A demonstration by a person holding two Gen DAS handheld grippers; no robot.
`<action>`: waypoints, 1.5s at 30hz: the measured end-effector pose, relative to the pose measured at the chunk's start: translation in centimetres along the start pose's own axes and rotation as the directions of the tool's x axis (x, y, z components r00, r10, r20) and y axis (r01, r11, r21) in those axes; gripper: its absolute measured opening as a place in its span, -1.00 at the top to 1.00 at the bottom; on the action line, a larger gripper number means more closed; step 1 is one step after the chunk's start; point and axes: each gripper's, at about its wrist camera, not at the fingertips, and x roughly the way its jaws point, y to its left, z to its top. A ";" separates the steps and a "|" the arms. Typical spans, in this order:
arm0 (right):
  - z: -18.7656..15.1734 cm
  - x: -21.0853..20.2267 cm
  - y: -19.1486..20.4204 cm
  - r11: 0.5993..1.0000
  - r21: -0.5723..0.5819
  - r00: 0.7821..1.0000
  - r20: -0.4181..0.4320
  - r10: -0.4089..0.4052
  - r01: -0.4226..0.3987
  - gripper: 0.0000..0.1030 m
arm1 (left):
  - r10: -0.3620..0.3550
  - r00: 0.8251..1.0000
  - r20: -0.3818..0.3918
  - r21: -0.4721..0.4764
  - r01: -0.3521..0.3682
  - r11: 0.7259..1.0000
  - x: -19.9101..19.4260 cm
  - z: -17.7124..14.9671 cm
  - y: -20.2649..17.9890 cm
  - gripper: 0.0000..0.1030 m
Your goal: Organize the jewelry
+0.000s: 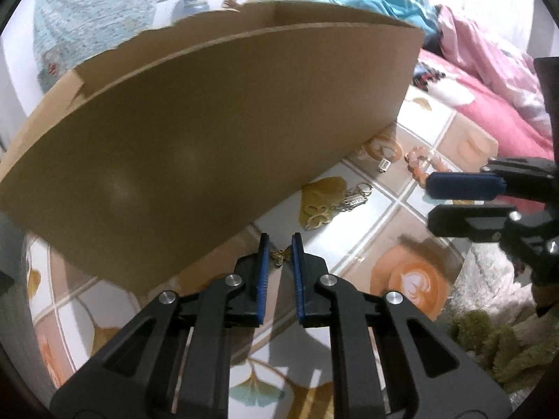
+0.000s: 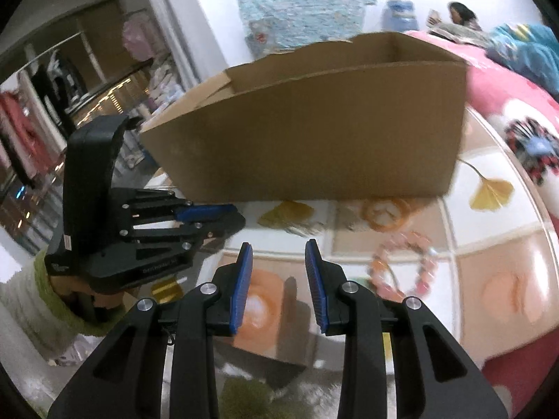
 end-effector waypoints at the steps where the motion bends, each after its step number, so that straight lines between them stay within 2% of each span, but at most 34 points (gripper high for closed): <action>1: 0.3 0.4 0.6 1.000 -0.020 1.000 -0.002 0.012 -0.012 0.40 | 0.006 1.000 0.008 -0.019 -0.006 1.000 -0.4 -0.3 0.3 0.78; 4: 0.7 1.9 2.1 0.997 -0.071 0.999 -0.028 0.027 -0.029 0.40 | 0.018 1.000 0.022 -0.069 -0.017 0.997 -1.0 -0.8 1.1 0.78; 9: 0.9 4.9 2.7 0.994 -0.102 0.993 -0.104 -0.054 0.043 0.42 | 0.020 0.999 0.042 -0.125 -0.015 0.992 -1.7 -1.8 2.1 0.78; 20: 2.4 6.9 4.3 0.959 -0.232 0.978 -0.088 -0.187 0.162 0.45 | -0.013 0.998 0.066 -0.189 0.025 0.982 -2.1 -2.6 3.0 0.78; 24: 2.6 7.0 4.7 0.954 -0.260 0.978 -0.105 -0.181 0.148 0.68 | -0.015 0.998 0.067 -0.193 0.028 0.981 -2.1 -2.7 3.1 0.78; 28: 2.6 6.8 4.3 0.957 -0.259 0.980 -0.112 -0.167 0.133 0.69 | -0.016 0.998 0.067 -0.192 0.028 0.981 -2.0 -2.8 3.0 0.78; 29: 2.6 6.8 4.1 0.960 -0.250 0.981 -0.113 -0.160 0.128 0.79 | -0.015 0.998 0.068 -0.192 0.028 0.981 -2.0 -2.8 3.0 0.78; 34: 2.8 6.8 3.1 0.975 -0.201 0.985 -0.119 -0.125 0.099 0.81 | -0.005 0.997 0.076 -0.193 0.020 0.981 -2.3 -3.0 3.0 0.78; 36: 2.7 6.6 3.2 0.974 -0.204 0.986 -0.117 -0.121 0.095 0.94 | 0.001 0.997 0.077 -0.195 0.014 0.981 -2.5 -3.1 3.0 0.78; 43: 2.3 5.4 3.8 0.978 -0.194 0.989 -0.103 -0.104 0.083 0.94 | 0.016 0.997 0.079 -0.207 0.001 0.978 -2.9 -3.7 2.9 0.78; 44: 2.4 5.1 3.8 0.978 -0.193 0.990 -0.099 -0.101 0.081 0.88 | 0.017 0.997 0.081 -0.209 0.001 0.978 -3.0 -3.8 2.9 0.78; 45: 2.5 5.1 3.9 0.978 -0.193 0.990 -0.099 -0.105 0.084 0.70 | 0.017 0.996 0.082 -0.211 0.000 0.977 -3.0 -3.8 3.0 0.78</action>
